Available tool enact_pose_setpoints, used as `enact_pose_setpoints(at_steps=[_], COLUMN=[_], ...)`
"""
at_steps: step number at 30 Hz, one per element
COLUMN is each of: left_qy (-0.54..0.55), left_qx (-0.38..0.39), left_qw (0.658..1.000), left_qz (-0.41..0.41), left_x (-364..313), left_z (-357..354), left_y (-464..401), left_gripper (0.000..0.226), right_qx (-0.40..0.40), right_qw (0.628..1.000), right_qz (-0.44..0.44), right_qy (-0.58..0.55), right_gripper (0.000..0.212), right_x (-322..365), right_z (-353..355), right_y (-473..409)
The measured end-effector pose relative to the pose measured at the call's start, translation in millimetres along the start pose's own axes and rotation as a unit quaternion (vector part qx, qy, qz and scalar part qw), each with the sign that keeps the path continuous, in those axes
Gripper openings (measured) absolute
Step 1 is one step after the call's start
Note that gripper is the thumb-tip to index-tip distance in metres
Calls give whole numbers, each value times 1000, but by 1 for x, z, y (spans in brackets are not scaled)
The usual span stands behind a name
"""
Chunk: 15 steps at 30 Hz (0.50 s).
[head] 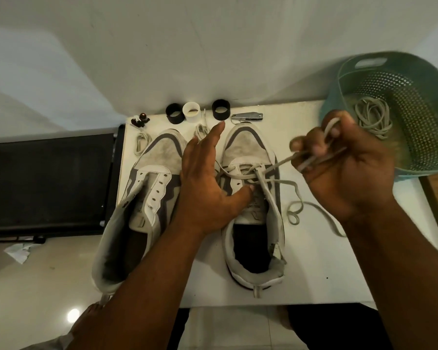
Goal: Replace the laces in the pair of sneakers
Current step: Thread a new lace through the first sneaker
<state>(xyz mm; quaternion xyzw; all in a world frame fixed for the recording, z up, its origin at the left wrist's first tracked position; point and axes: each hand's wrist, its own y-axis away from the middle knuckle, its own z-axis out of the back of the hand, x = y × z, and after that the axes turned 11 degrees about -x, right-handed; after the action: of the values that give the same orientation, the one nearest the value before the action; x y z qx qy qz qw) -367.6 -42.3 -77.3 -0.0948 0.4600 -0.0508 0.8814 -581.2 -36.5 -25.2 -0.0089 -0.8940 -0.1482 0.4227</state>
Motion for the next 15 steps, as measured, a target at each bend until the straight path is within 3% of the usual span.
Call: enact_pose_setpoints(at_steps=[1,2,3,4,5,6,7,8,9,11,12,13,14,15], left_qy=[-1,-2,-3,-3,-4,-3,-3,-4,-4,-5,-5,-6,-6,-4], left_qx=[-1,0,-1,-1,-1,-1,-1,-2,-3,0,3,5,7,7], left_qw=[1000,1000,1000,1000,1000,1000,1000,1000,1000,1000,1000,1000,1000,1000], left_qz=[2,6,10,13,15,18,19,19,18,20,23,25,25,24], left_x=[0,0,-1,-1,-2,-3,-4,-4,-4,-3,-3,-2,-2,-1], left_z=[0,0,1,1,1,1,2,2,2,2,3,3,3,3], left_y=[0,0,0,0,0,0,0,0,0,0,1,1,1,2], left_gripper=[105,104,103,102,101,100,99,99,98,98,98,98,97,97], right_qx=[-29,-54,-66,-45,-7,30,60,85,88,32,15,8,-5,-41], right_qw=[996,964,880,767,669,616,605,628,688,871,943,980,989,982], right_qz=[22,69,120,133,110,68,41,34,49,89,74,43,25,33], right_qy=[84,252,455,626,735,785,793,773,718,482,323,196,143,182], right_gripper=[23,20,17,20,24,22,20,23,26,28,28,28,27,29], right_x=[1,1,1,1,0,1,1,2,2,7,9,10,8,4], right_z=[-2,-2,1,3,4,2,1,0,-2,-7,-10,-13,-14,-14], right_y=[0,0,-1,-2,-1,2,3,5,6,8,8,9,9,9])
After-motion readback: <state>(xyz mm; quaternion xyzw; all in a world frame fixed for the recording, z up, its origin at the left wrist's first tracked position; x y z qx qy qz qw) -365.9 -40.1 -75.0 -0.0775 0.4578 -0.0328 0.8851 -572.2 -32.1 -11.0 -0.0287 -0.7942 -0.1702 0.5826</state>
